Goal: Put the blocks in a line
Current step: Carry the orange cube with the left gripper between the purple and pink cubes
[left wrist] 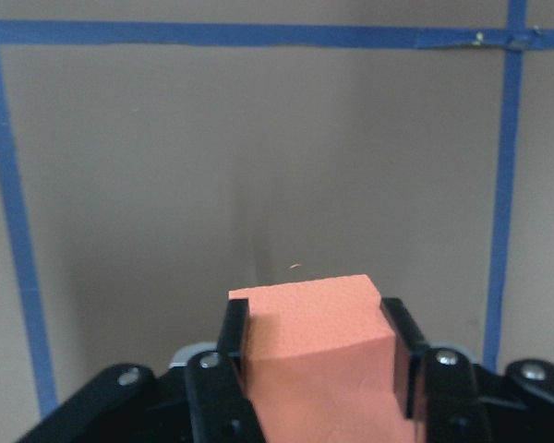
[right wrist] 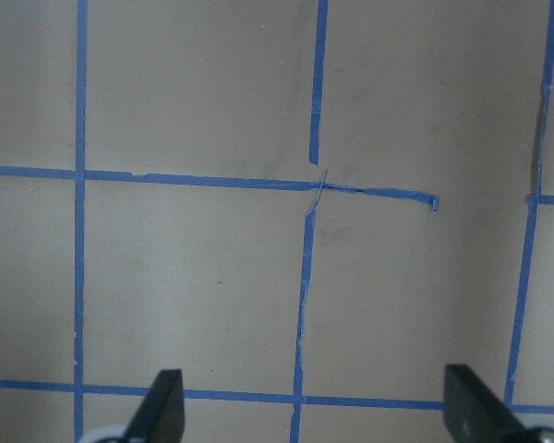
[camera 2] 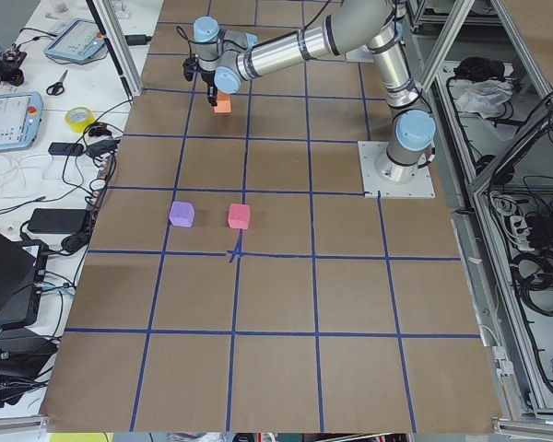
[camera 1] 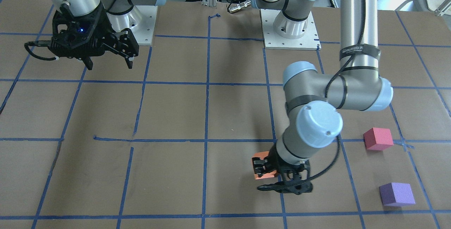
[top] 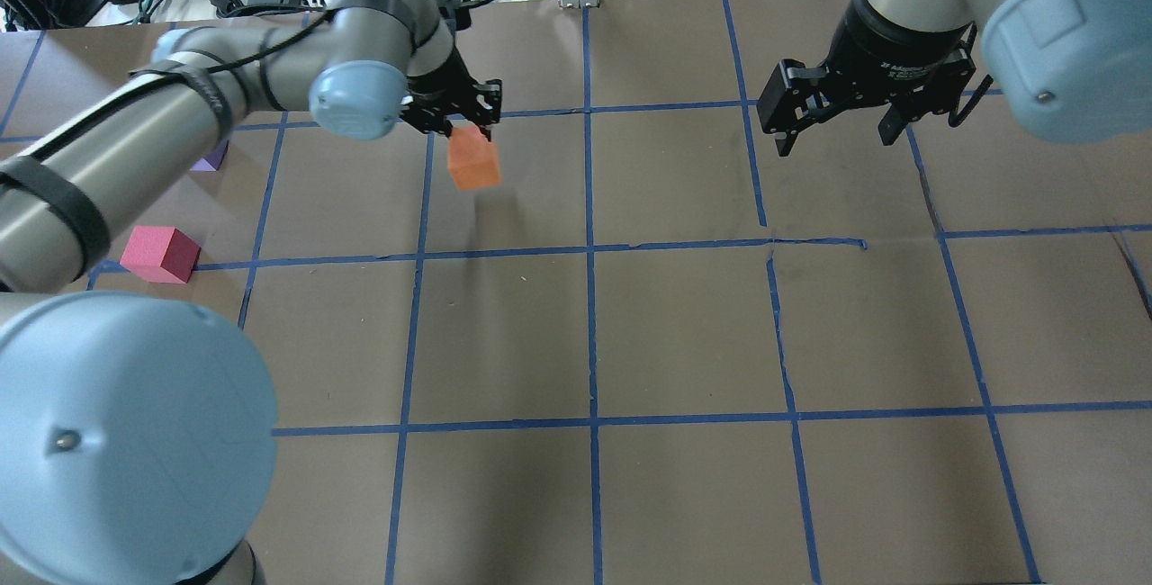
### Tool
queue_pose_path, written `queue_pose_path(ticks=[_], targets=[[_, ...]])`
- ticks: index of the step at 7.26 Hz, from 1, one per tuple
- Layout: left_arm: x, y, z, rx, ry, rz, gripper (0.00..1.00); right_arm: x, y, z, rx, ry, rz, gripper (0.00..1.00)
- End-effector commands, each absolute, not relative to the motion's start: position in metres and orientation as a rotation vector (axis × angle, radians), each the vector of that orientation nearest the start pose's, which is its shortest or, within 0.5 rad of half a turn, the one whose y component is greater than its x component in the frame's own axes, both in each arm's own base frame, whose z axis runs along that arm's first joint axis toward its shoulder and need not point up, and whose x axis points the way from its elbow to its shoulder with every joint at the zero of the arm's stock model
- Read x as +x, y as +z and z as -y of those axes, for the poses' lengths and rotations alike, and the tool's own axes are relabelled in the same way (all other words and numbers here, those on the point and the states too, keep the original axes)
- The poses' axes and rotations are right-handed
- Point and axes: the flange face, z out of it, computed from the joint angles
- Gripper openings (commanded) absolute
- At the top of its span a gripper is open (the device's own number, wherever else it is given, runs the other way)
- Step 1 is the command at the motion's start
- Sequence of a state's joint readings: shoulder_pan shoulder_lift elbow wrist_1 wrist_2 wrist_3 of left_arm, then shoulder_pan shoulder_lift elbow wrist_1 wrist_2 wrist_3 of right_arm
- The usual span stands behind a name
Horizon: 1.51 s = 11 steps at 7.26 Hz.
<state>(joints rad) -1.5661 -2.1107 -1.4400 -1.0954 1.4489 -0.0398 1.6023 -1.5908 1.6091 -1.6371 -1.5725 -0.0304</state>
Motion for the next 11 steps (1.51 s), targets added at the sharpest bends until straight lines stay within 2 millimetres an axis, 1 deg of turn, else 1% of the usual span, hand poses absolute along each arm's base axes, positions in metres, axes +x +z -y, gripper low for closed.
queue_pose_path(ticks=[1, 2, 3, 4, 5, 6, 7, 8, 9, 10, 11], targets=[[-0.001, 0.32, 0.685, 0.046, -0.151, -3.249, 0.0, 0.149, 0.485, 0.483, -0.089, -0.075, -3.138, 1.0], [0.05, 0.329, 0.683, 0.056, -0.179, -3.216, 0.0, 0.149, 0.486, 0.484, -0.089, -0.077, -3.138, 1.0], [0.112, 0.325, 0.677, 0.117, -0.191, -3.191, 0.0, 0.148, 0.486, 0.484, -0.087, -0.077, -3.138, 1.0], [0.166, 0.318, 0.674, 0.174, -0.24, -3.162, 0.0, 0.149, 0.486, 0.484, -0.089, -0.077, -3.139, 1.0], [0.208, 0.313, 0.666, 0.218, -0.265, -3.138, 0.0, 0.149, 0.485, 0.483, -0.089, -0.075, -3.139, 1.0], [0.233, 0.299, 0.668, 0.185, -0.265, -3.14, 0.0, 0.149, 0.485, 0.483, -0.089, -0.075, -3.142, 1.0], [0.238, 0.288, 0.674, 0.204, -0.271, -3.135, 0.0, 0.148, 0.485, 0.483, -0.089, -0.075, -3.145, 1.0], [0.242, 0.276, 0.674, 0.194, -0.259, -3.141, 0.0, 0.148, 0.483, 0.483, -0.089, -0.068, -3.146, 1.0], [0.245, 0.258, 0.675, 0.164, -0.22, -3.159, 0.0, 0.148, 0.483, 0.483, -0.089, -0.068, -3.146, 1.0], [0.245, 0.253, 0.675, 0.076, -0.208, -3.17, 0.0, 0.148, 0.483, 0.483, -0.091, -0.068, -3.146, 1.0], [0.242, 0.244, 0.672, 0.084, -0.19, -3.186, 0.0, 0.148, 0.483, 0.483, -0.091, -0.07, -3.147, 1.0]])
